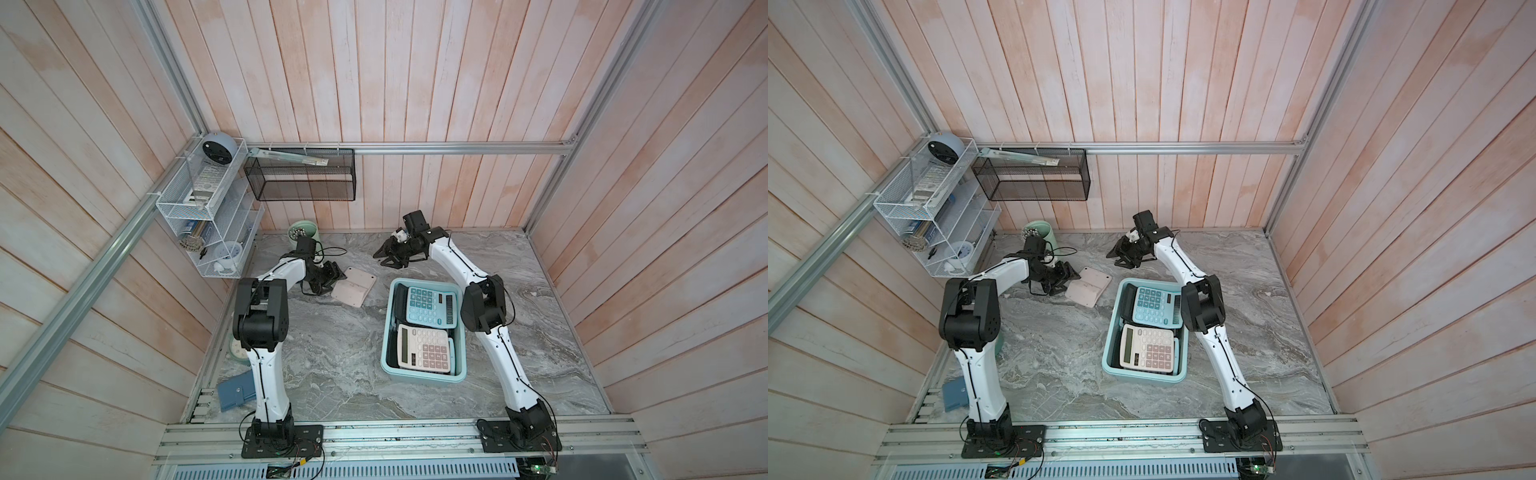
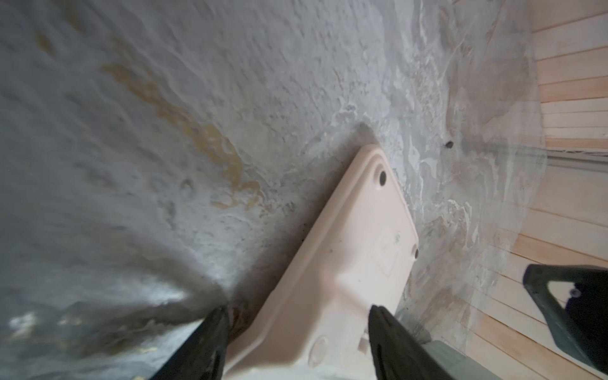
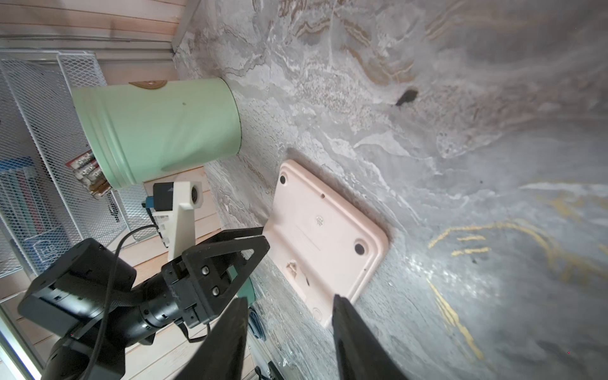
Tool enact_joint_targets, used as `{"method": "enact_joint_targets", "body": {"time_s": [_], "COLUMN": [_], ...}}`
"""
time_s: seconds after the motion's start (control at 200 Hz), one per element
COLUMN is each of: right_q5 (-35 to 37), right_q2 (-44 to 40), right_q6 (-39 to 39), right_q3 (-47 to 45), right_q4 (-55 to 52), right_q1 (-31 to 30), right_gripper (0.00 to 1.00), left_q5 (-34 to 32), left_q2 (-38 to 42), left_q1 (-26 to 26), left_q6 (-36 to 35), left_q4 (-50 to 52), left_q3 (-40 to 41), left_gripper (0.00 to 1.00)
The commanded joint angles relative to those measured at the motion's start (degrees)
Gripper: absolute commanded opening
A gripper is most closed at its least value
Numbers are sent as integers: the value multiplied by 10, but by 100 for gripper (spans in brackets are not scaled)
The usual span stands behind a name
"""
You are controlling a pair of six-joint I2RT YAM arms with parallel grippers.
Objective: Put the calculator in the storage box
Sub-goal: Pick up the calculator at the center of the board.
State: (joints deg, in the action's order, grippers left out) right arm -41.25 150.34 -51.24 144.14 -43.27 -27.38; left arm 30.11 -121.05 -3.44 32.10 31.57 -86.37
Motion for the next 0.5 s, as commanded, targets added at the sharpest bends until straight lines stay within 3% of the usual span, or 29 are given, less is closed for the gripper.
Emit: {"method": "enact_joint_targets", "body": {"time_s": [0.0,0.225,0.495], "right_q5": [-20,-12,-109], "right_q2": [8,25,48], "right_q6": [34,130,132], "right_q3": [-7,-34,-74], "right_q4": [-68,-167,-140], "right_q1": [5,24,16], "right_gripper": [51,59,61], "left_q5": [71,81,129], "left_q2": [-2,10,-8], "left_q1": [-9,-28,-31], "left_q6": [0,32,92], "left_q4": [-22,-76,-147], "left_q3": [-1,63,65], "left_gripper": [67,68,69]}}
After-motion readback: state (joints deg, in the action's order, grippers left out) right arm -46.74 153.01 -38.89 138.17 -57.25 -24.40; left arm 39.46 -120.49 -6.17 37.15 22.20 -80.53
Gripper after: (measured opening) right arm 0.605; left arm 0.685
